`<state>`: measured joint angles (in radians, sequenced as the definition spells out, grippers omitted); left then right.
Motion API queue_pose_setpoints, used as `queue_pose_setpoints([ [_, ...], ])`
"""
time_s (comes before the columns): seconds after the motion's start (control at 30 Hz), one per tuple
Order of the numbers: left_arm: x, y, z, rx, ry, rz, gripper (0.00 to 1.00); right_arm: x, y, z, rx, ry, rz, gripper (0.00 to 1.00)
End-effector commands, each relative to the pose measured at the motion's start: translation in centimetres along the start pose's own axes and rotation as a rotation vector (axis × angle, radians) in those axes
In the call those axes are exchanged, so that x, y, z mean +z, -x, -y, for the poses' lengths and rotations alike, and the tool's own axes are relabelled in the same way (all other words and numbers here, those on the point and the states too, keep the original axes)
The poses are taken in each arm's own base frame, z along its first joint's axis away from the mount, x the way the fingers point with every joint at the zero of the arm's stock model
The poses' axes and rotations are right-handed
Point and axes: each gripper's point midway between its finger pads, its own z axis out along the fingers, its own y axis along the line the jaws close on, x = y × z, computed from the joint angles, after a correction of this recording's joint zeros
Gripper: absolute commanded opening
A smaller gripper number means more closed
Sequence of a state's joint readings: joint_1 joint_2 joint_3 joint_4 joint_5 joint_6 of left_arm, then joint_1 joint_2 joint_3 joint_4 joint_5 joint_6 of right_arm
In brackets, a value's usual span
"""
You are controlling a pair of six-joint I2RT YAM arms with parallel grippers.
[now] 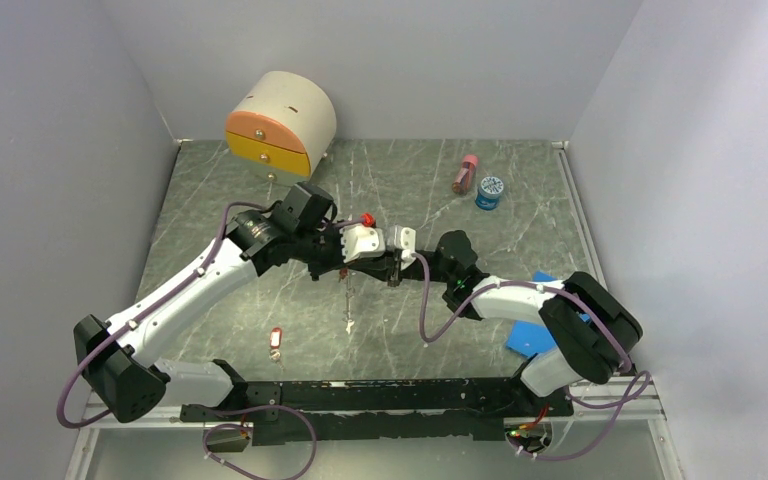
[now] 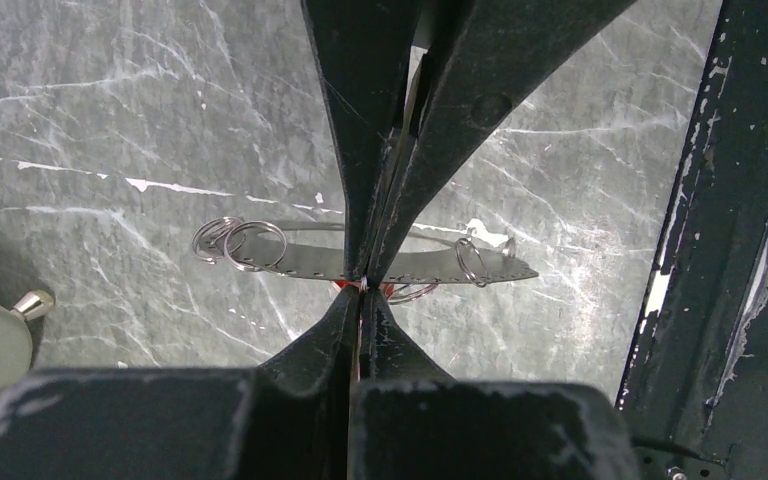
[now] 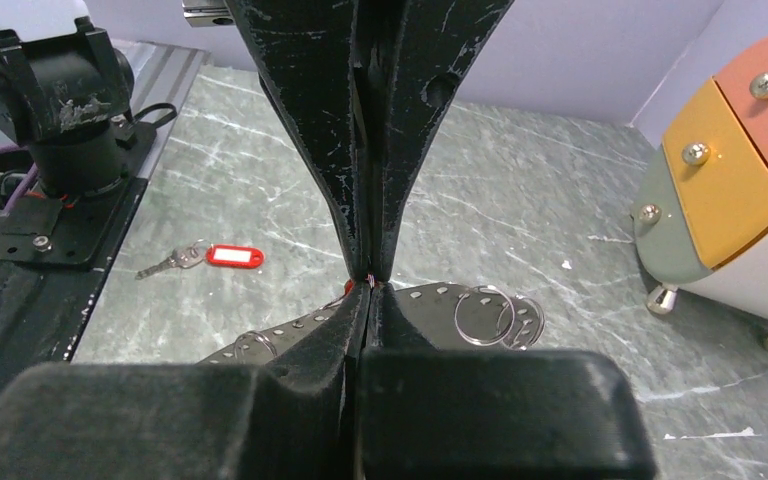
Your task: Put the keys on the keyring
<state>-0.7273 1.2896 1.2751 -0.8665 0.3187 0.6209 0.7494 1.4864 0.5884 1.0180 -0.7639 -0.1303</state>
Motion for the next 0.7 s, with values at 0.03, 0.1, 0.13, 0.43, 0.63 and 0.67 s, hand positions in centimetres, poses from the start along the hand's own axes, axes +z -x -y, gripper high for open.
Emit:
queue_pose_setpoints([
  [0.03, -1.0, 3.4, -0.5, 0.032, 0.038, 0.139, 0.05, 0.5, 2.9, -0.1, -0.053, 0.022, 0.093, 0.0],
  [0.1, -1.4, 3.7, -0.8, 0.017, 0.071, 0.171, 0.16, 0.3, 3.3, 0.0, -0.051, 0.01, 0.106, 0.0],
  [0.13, -1.6, 4.0, -0.8, 0.01, 0.077, 0.197, 0.21, 0.2, 3.4, 0.0, -0.048, 0.009, 0.107, 0.0],
  [0.43, -4.7, 5.3, -2.2, -0.156, 0.155, 0.511, 0.52, -0.8, 6.0, 0.4, -0.052, -0.061, 0.165, 0.0],
  [0.63, -6.1, 5.5, -1.8, -0.192, 0.099, 0.72, 0.51, -1.8, 8.9, 0.8, -0.039, -0.121, 0.26, 0.0],
  [0.67, -6.5, 5.7, -1.7, -0.179, 0.097, 0.76, 0.52, -1.9, 9.4, 0.8, -0.037, -0.13, 0.277, 0.0],
])
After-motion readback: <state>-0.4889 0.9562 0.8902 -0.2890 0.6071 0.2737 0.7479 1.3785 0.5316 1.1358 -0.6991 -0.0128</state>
